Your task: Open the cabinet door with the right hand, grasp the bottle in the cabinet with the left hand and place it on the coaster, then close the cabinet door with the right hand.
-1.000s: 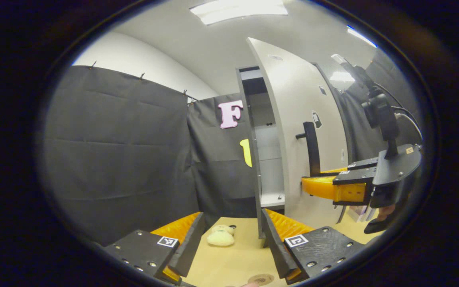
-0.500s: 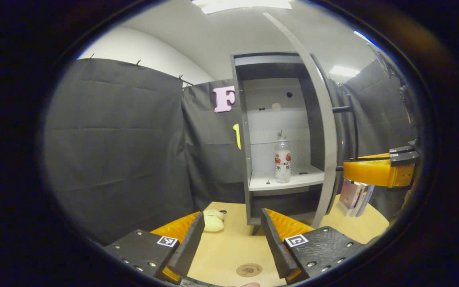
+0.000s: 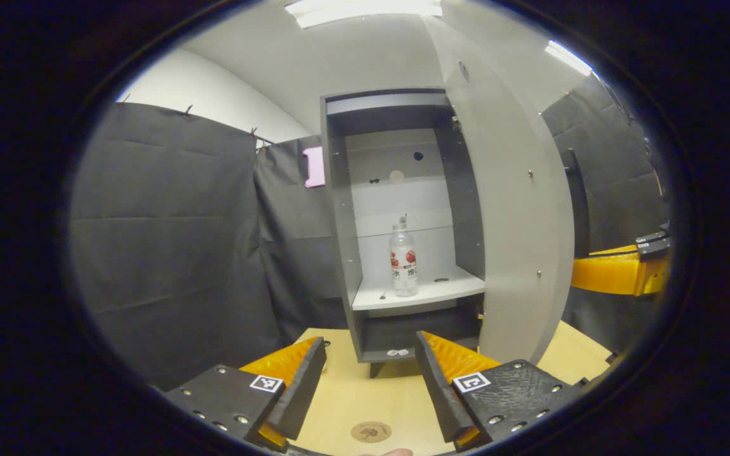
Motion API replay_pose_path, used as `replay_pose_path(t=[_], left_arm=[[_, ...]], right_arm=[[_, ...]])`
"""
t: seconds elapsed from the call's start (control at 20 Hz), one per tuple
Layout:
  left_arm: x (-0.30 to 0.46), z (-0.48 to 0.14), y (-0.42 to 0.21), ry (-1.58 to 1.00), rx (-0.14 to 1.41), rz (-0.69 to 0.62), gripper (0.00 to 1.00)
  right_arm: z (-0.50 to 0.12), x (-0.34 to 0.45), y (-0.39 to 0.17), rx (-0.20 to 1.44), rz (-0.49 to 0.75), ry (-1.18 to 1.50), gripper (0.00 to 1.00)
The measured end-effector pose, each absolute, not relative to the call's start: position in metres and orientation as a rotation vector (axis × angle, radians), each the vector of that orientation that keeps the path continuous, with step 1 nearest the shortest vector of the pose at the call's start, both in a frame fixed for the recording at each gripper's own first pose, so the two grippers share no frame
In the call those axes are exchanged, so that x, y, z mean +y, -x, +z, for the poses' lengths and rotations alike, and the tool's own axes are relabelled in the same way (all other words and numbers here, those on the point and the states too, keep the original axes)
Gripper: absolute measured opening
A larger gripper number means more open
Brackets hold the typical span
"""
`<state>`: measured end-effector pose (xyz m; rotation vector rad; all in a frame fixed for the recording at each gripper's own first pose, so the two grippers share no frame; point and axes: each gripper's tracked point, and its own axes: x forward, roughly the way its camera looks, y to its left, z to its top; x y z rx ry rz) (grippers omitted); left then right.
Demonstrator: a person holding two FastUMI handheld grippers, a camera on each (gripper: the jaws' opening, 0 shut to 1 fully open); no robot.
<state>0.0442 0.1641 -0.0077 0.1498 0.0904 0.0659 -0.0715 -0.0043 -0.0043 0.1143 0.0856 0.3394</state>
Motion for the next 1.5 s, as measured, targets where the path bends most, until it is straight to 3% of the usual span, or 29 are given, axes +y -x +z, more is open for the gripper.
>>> replay_pose_path(t=[0.1, 0.2, 0.25, 0.3, 0.35, 0.5, 0.55, 0.65, 0.75, 0.8, 0.95, 1.05, 1.3, 1.35, 1.4, 1.45, 1.5], left_arm=[[0.152, -0.011, -0.049, -0.142, 0.093, 0.037, 0.85], [0.144, -0.016, -0.060, -0.128, 0.096, 0.011, 0.77], [0.140, -0.018, -0.066, -0.120, 0.103, 0.001, 0.85], [0.137, -0.020, -0.076, -0.111, 0.105, -0.008, 0.82], [0.135, -0.019, -0.084, -0.102, 0.099, -0.017, 0.85], [0.134, -0.015, -0.112, -0.120, 0.069, -0.025, 0.82], [0.135, -0.013, -0.122, -0.131, 0.063, -0.026, 0.81], [0.133, -0.010, -0.145, -0.129, 0.047, -0.038, 0.80], [0.134, -0.009, -0.170, -0.128, 0.039, -0.044, 0.77], [0.134, -0.007, -0.183, -0.130, 0.037, -0.045, 0.85], [0.131, -0.003, -0.220, -0.127, 0.022, -0.053, 0.82], [0.129, -0.003, -0.246, -0.136, 0.014, -0.065, 0.85], [0.128, -0.013, -0.301, -0.162, 0.001, -0.074, 0.82], [0.126, -0.017, -0.309, -0.158, 0.010, -0.080, 0.85], [0.126, -0.021, -0.320, -0.155, 0.011, -0.079, 0.81], [0.127, -0.022, -0.331, -0.155, 0.009, -0.071, 0.85], [0.127, -0.024, -0.340, -0.158, 0.004, -0.071, 0.81]], right_arm=[[-0.002, -0.014, 0.069, 0.073, 0.294, -0.102, 0.19], [0.001, -0.017, 0.074, 0.073, 0.276, -0.107, 0.18], [0.003, -0.018, 0.079, 0.079, 0.275, -0.117, 0.19], [0.006, -0.022, 0.086, 0.094, 0.269, -0.127, 0.20], [0.007, -0.030, 0.097, 0.115, 0.235, -0.131, 0.28], [0.018, -0.051, 0.113, 0.081, 0.148, -0.131, 0.49], [0.020, -0.057, 0.114, 0.072, 0.124, -0.133, 0.67], [0.014, -0.058, 0.108, 0.069, 0.097, -0.139, 0.80], [0.013, -0.065, 0.105, 0.060, 0.067, -0.123, 0.83], [0.014, -0.066, 0.103, 0.055, 0.058, -0.107, 0.85], [0.016, -0.073, 0.106, 0.050, 0.010, -0.074, 0.88], [0.018, -0.078, 0.111, 0.045, -0.041, -0.068, 0.88], [0.029, -0.108, 0.118, -0.014, -0.173, -0.111, 0.88], [0.029, -0.118, 0.117, -0.014, -0.195, -0.115, 0.88], [0.025, -0.125, 0.108, -0.011, -0.208, -0.121, 0.88], [0.024, -0.126, 0.098, -0.008, -0.213, -0.131, 0.88], [0.024, -0.125, 0.095, -0.007, -0.215, -0.136, 0.88]])
